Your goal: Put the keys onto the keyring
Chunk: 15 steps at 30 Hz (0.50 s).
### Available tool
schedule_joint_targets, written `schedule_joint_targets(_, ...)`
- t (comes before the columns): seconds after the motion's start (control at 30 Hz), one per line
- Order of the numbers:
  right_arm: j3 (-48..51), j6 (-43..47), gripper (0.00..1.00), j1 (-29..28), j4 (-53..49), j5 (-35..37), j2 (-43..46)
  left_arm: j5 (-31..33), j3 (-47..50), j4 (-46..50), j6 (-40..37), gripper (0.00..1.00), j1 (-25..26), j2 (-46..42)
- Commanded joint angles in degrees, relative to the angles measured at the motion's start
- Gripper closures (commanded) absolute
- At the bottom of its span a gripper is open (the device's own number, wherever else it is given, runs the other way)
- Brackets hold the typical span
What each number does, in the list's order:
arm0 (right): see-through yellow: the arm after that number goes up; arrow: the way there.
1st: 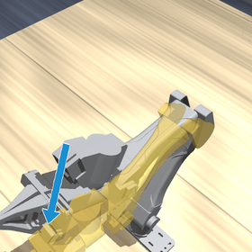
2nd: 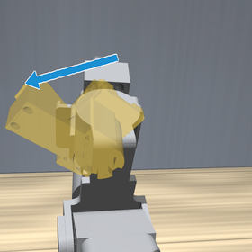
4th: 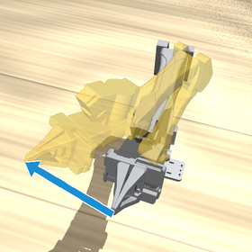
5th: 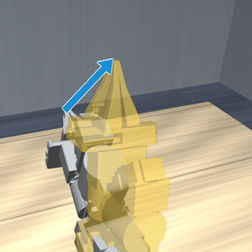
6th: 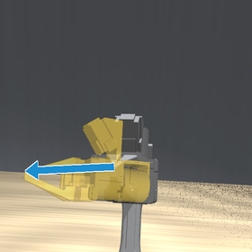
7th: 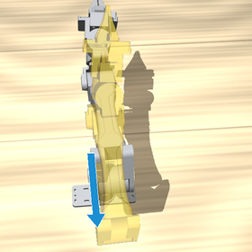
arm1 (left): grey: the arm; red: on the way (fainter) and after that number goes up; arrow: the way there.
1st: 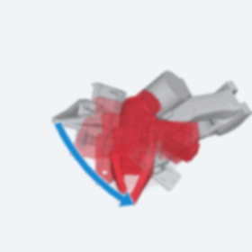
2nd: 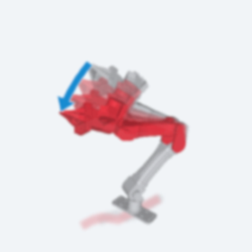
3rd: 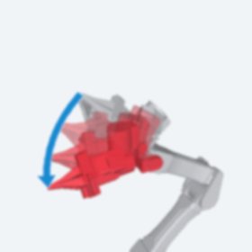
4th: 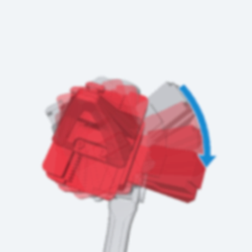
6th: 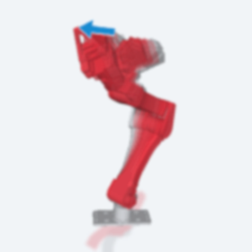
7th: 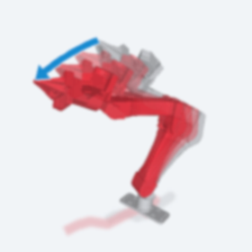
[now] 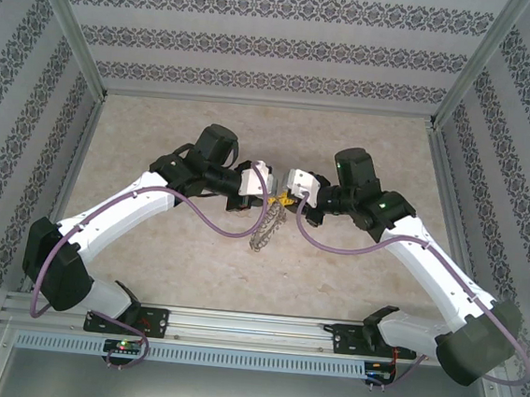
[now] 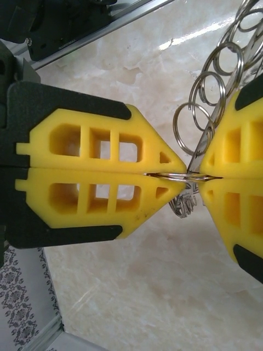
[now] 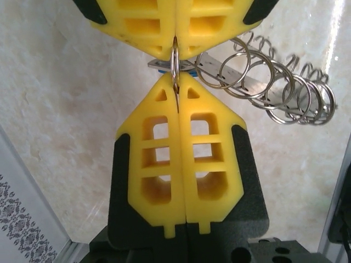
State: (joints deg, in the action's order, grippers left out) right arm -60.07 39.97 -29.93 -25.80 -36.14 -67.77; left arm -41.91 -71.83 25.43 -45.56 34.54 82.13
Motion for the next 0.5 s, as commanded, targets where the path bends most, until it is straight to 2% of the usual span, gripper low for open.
schedule_joint_targets(0.0,0.92,-4.63,1.0,0.31,7.69,-5.86,2.7,-0.17,1.16,-2.32,0.7,0.98,0.73,-1.19)
schedule_joint_targets(0.2,2.57,-5.67,1.0,0.62,9.82,-5.94,4.15,-1.0,2.24,-3.85,0.48,0.96,0.72,-1.89)
schedule_joint_targets(0.47,2.86,-7.79,1.0,2.42,9.95,-9.43,4.76,-0.78,3.37,-4.2,-2.32,0.89,0.59,-2.36)
